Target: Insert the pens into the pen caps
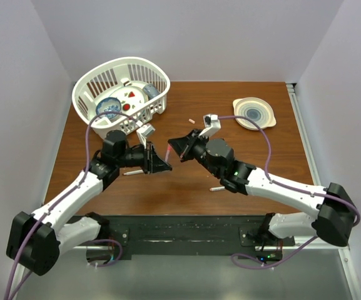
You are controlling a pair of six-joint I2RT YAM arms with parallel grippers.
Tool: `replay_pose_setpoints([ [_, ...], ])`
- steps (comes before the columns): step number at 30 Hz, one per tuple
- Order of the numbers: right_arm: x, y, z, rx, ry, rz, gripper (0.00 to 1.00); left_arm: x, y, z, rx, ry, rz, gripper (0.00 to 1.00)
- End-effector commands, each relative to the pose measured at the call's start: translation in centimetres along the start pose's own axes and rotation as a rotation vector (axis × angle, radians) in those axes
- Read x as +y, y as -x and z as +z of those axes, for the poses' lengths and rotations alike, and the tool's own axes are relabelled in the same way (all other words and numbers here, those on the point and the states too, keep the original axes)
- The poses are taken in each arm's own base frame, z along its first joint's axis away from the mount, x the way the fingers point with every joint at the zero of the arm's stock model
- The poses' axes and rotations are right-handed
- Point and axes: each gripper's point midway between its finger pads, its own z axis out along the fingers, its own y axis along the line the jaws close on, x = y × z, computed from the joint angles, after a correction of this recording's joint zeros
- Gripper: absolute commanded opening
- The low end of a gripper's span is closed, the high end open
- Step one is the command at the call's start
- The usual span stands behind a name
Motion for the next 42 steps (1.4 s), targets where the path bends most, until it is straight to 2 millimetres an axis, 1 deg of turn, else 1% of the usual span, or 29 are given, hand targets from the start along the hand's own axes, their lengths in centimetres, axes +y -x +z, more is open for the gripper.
replay_pose_setpoints([
  [1,2.1,-8.2,-4.4,0.425,-0.002,-0.144,0.0,-2.1,9.7,-2.7,-0.4,0.038,0.273,0.17],
  [2,2.6,-7.2,-3.8,0.401,0.002,-0.163,0.0,-1.9,9.1,-2.9,-0.392,0.047,0.27,0.2],
  [3,1.9,-6.6,-3.7,0.402,-0.034,-0.204,0.0,-1.9,8.8,-3.1,-0.392,0.053,0.279,0.3],
  [4,2.8,-4.8,-2.7,0.372,-0.035,-0.207,0.0,-2.0,8.4,-3.5,-0.397,0.062,0.284,0.37],
  [6,2.6,-3.4,-2.1,0.369,-0.048,-0.231,0.0,-1.5,7.5,-3.8,-0.38,0.09,0.279,0.52],
  [7,2.8,-1.9,-1.5,0.355,-0.038,-0.223,0.0,-1.6,7.2,-4.0,-0.381,0.094,0.284,0.55],
  [8,2.2,-1.6,-1.4,0.372,-0.053,-0.235,0.0,-1.2,6.7,-4.0,-0.365,0.112,0.267,0.61],
  [9,1.3,-0.3,-1.0,0.358,-0.077,-0.231,0.0,-1.1,6.6,-4.1,-0.359,0.119,0.265,0.64],
  [10,1.3,0.4,-1.0,0.353,-0.073,-0.236,0.0,-1.3,6.7,-4.2,-0.358,0.12,0.27,0.66],
  [11,0.8,1.0,-1.1,0.35,-0.087,-0.258,0.0,-1.2,6.1,-4.2,-0.331,0.12,0.257,0.68],
  [12,-0.4,1.8,-1.1,0.339,-0.12,-0.263,0.0,-1.1,5.9,-4.2,-0.317,0.127,0.265,0.76],
  [13,-1.1,2.3,-1.1,0.339,-0.14,-0.267,0.0,-0.8,5.5,-4.2,-0.287,0.143,0.25,0.81],
  [15,-3.3,3.2,-1.4,0.341,-0.198,-0.29,0.0,-0.5,5.2,-4.3,-0.265,0.156,0.268,0.85],
  [16,-4.3,3.4,-1.5,0.347,-0.227,-0.296,0.0,0.1,4.5,-4.4,-0.235,0.193,0.241,0.86],
  [18,-7.4,2.9,-1.6,0.4,-0.308,-0.318,0.0,0.9,4.7,-4.8,-0.234,0.247,0.25,0.88],
  [19,-8.6,2.5,-1.5,0.418,-0.341,-0.325,0.0,1.8,4.6,-5.1,-0.236,0.306,0.235,0.89],
  [21,-11.9,1.0,-1.2,0.468,-0.419,-0.325,0.0,2.6,5.2,-5.8,-0.256,0.371,0.233,0.91],
  [23,-14.5,-0.3,-0.5,0.514,-0.473,-0.313,0.0,3.6,5.7,-6.6,-0.282,0.458,0.216,0.93],
  [25,-17.0,-0.2,0.0,0.517,-0.539,-0.308,0.0,4.3,6.2,-7.5,-0.314,0.528,0.209,0.95],
  [26,-17.9,-0.2,0.2,0.521,-0.561,-0.307,0.0,4.6,6.2,-7.8,-0.323,0.549,0.198,0.99],
  [27,-19.6,-0.4,0.8,0.538,-0.598,-0.295,0.0,4.8,6.3,-8.1,-0.33,0.569,0.195,1.0],
  [29,-21.1,-0.6,1.5,0.555,-0.626,-0.293,0.0,5.6,6.3,-8.9,-0.341,0.636,0.174,1.0],
  [30,-22.7,-0.4,2.1,0.561,-0.663,-0.279,0.0,5.7,6.5,-9.3,-0.355,0.654,0.172,1.0],
  [32,-23.9,-0.8,2.6,0.577,-0.691,-0.246,0.0,6.3,6.5,-10.0,-0.373,0.707,0.156,1.0],
  [33,-24.3,-0.5,3.1,0.571,-0.694,-0.227,0.0,6.0,6.6,-10.2,-0.381,0.703,0.16,1.0],
  [34,-25.2,-1.2,3.4,0.59,-0.713,-0.219,0.0,5.9,6.7,-10.1,-0.384,0.694,0.168,1.0],
  [37,-26.7,-1.7,3.8,0.595,-0.766,-0.207,0.0,5.6,6.8,-10.4,-0.4,0.697,0.174,1.0],
  [40,-27.5,-1.8,4.1,0.589,-0.802,-0.184,0.0,5.5,7.1,-11.0,-0.423,0.714,0.179,1.0],
  [42,-28.4,-2.0,4.5,0.592,-0.829,-0.179,0.03,5.3,7.2,-11.2,-0.436,0.712,0.185,1.0],
])
